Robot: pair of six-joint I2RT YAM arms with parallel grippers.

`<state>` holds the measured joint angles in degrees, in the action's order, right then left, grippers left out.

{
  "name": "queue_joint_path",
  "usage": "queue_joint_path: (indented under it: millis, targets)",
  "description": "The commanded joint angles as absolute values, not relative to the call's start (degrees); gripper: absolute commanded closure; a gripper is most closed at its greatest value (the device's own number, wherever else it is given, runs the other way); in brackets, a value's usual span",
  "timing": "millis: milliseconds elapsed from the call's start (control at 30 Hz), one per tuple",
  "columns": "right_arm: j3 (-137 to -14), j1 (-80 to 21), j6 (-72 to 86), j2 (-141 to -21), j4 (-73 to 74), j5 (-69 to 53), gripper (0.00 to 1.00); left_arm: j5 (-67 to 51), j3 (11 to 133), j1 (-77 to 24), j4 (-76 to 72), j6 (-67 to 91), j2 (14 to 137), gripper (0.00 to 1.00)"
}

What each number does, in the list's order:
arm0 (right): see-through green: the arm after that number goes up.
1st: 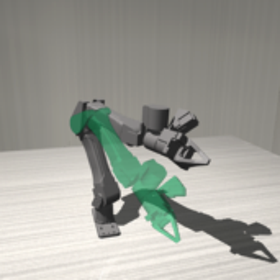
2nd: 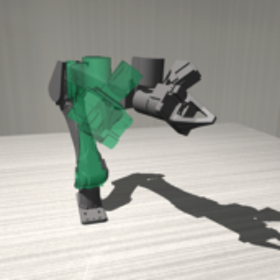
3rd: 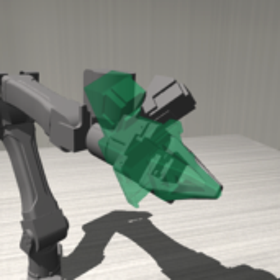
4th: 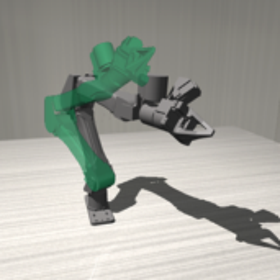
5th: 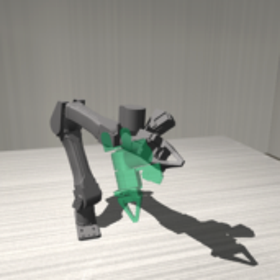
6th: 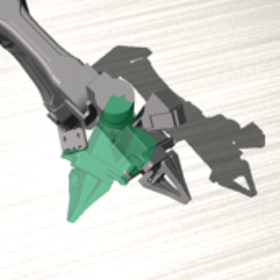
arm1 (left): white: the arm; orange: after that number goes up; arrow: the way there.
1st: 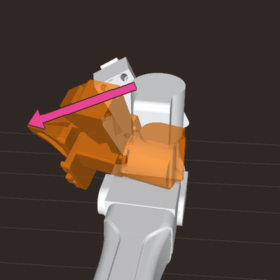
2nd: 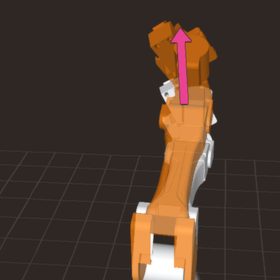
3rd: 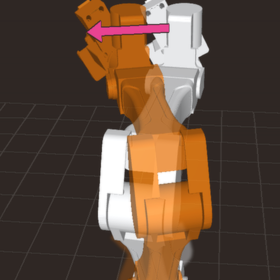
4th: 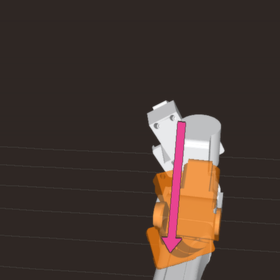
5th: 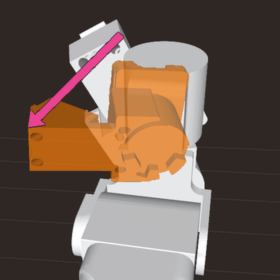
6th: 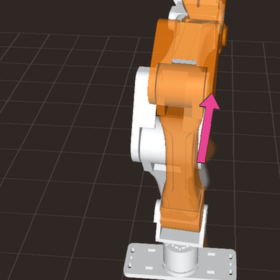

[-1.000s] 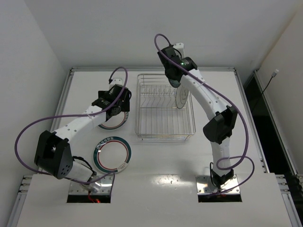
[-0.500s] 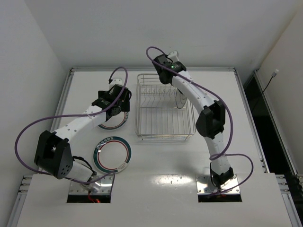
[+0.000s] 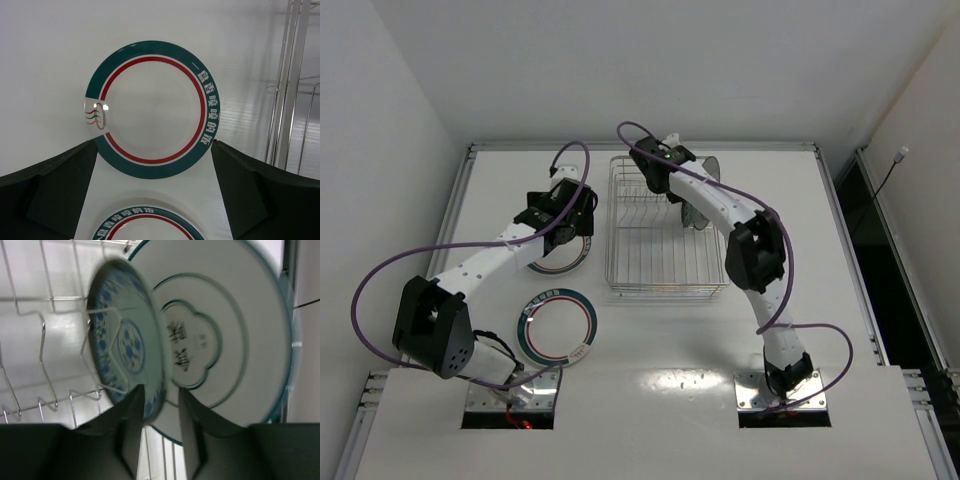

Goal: Load the plates into the dish rack

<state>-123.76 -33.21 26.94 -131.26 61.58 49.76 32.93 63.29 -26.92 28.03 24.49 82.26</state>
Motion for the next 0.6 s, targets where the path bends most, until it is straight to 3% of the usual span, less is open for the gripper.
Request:
queue_joint_path:
  millis: [0,167,300,367,467,500,533,567]
  targets:
    - [-120.2,-33.7,29.8,-128.7,59.8,44.0,0.68,34.9,65.1,-26.5,27.9,25.0,80.2,0.03]
    - [-118.7,-33.7,28.7,-124.4,57.0,41.3,0.59,37.6,65.1,-26.5,28.5,26.1,80.7,0.01]
    - [-118.7,-36.0,26.1,-119.5,57.6,43.0,0.46,45.1,65.1,-26.5,30.4,29.0,81.7,0.0]
    - [-115.4,-37.7,25.3,-113.9,57.0,42.4,0.43,47.5,65.1,-25.4,32.1,31.4,81.7,0.0]
    - [-100.7,-39.6,25.3,-103.9,50.2,40.0,0.34,50.9,65.1,-23.9,33.4,34.1,81.7,0.0]
    - [-97.2,-40.2,25.3,-101.4,50.2,38.4,0.21,50.9,65.1,-23.4,33.4,34.1,81.1,0.0]
    - [-93.9,-40.2,26.3,-99.0,47.0,35.1,0.0,50.9,65.1,-22.9,33.4,34.6,81.1,0.0]
    - [-87.0,-40.2,26.9,-94.3,45.3,33.2,0.0,50.3,64.5,-21.6,32.7,34.6,80.6,0.0]
